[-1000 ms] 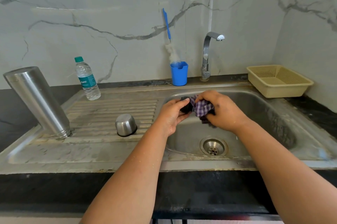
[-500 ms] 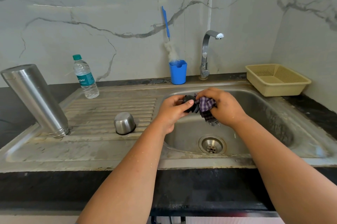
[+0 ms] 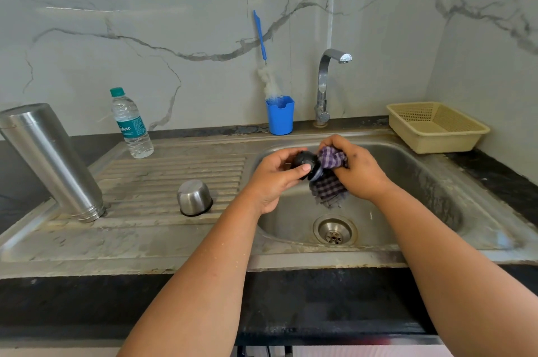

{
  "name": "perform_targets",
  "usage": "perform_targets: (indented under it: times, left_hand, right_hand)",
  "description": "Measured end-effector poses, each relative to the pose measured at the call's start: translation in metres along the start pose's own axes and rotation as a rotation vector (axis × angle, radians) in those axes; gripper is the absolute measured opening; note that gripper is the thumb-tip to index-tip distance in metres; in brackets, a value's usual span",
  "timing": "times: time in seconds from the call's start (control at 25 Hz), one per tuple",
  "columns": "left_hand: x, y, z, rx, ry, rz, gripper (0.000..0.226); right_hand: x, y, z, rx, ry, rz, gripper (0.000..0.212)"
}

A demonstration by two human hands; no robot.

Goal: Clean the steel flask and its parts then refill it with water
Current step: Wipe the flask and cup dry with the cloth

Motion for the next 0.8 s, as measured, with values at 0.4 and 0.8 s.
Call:
perform_targets:
  times: [0.4, 0.8]
  left_hand:
    - [-0.002, -0.005, 0.001, 0.052, -0.250, -0.191, 0.042]
    - [0.001, -0.003, 0.000, -0.151, 0.072, -0.126, 0.035]
  right_hand:
    - [-0.007, 0.001, -0.004, -0.049, -0.015, -0.096, 0.029]
    - [-0.001, 0.001, 0.008, -0.155, -0.035, -0.096, 0.036]
Point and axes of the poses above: each hand's wrist, its own y-axis away from the middle knuckle, its own x-axis out of the palm, z = x × y, the point moved 1 cm from there along -y, towards the middle knuckle, and after that the axes turned 7 degrees about -x, right-handed, at the moved point
